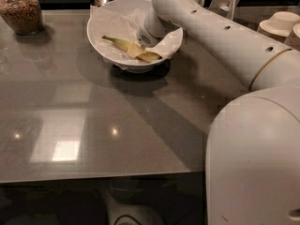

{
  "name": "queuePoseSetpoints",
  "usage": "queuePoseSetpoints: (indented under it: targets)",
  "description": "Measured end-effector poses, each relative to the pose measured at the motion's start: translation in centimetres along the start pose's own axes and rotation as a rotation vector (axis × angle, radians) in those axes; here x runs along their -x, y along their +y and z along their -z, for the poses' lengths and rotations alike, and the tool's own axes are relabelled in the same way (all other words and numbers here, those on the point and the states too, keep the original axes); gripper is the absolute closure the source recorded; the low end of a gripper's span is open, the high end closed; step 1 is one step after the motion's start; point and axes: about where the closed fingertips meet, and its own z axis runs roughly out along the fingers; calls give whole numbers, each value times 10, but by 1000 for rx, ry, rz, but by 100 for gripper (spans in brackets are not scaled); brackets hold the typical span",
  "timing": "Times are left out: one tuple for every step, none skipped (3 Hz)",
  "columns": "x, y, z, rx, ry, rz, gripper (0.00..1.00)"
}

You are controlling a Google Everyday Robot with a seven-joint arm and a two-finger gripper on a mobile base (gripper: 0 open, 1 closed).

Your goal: Pick banana from white bowl

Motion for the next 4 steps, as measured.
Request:
queuePoseSetpoints:
  targets:
    - [15, 3, 10, 11, -24, 23, 100]
    - [31, 8, 26, 17, -45, 52, 100]
    - [42, 14, 48, 22, -37, 93, 100]
    - [46, 23, 69, 33, 38, 178, 100]
